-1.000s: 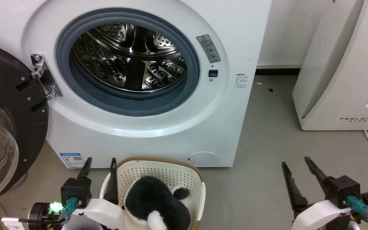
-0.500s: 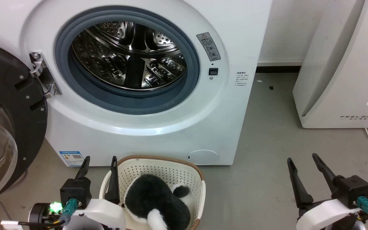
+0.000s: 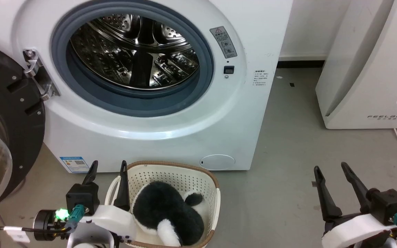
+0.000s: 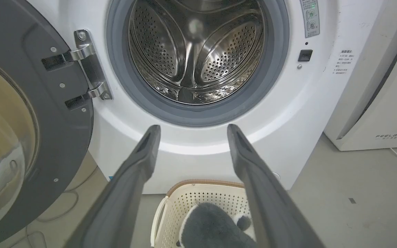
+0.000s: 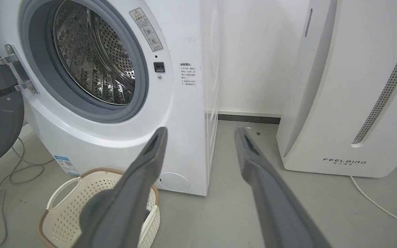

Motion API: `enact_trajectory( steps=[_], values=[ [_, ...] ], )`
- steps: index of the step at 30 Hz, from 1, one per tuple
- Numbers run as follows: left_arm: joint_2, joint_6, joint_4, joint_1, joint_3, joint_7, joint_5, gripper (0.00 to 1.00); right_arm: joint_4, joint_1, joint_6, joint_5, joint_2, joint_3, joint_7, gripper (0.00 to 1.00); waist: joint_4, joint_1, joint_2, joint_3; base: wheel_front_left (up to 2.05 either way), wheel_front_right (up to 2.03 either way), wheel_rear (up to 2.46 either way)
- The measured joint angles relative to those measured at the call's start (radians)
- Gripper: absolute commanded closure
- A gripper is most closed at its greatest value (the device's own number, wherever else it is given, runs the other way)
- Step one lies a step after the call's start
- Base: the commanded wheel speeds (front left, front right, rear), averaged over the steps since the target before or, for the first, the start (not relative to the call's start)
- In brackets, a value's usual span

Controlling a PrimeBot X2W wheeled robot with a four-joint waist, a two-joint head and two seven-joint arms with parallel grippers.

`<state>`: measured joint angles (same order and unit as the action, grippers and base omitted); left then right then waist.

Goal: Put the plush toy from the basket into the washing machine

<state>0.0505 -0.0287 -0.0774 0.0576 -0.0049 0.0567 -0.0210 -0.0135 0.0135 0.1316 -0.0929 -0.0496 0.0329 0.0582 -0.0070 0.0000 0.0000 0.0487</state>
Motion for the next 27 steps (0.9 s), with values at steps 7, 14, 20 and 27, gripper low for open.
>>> enact_trajectory(
  steps=[7, 14, 20, 27],
  values=[
    [0.006, 0.012, -0.073, 0.056, 0.004, 0.015, 0.0, 0.0, -0.004, -0.014, 0.0, -0.014, 0.0, 0.004, 0.014, 0.0, -0.011, 0.0, 0.0, 0.028, 0.0, 0.0, 0.0],
    [0.022, 0.023, -0.185, 0.129, 0.002, 0.029, 0.0, 0.0, -0.012, -0.039, 0.0, -0.041, 0.0, 0.007, 0.027, 0.0, -0.025, 0.0, 0.0, 0.07, 0.0, 0.0, 0.0],
    [0.028, 0.042, -0.316, 0.209, -0.002, 0.043, -0.008, 0.0, -0.016, -0.054, 0.0, -0.059, 0.0, 0.005, 0.041, 0.0, -0.039, 0.0001, 0.0, 0.117, 0.0, 0.0, 0.0],
    [0.047, 0.062, -0.48, 0.32, -0.015, 0.036, -0.01, 0.0, -0.027, -0.088, 0.0, -0.08, 0.0, 0.006, 0.058, 0.0, -0.062, 0.0, 0.0, 0.197, 0.0, 0.0, 0.0]
  ],
)
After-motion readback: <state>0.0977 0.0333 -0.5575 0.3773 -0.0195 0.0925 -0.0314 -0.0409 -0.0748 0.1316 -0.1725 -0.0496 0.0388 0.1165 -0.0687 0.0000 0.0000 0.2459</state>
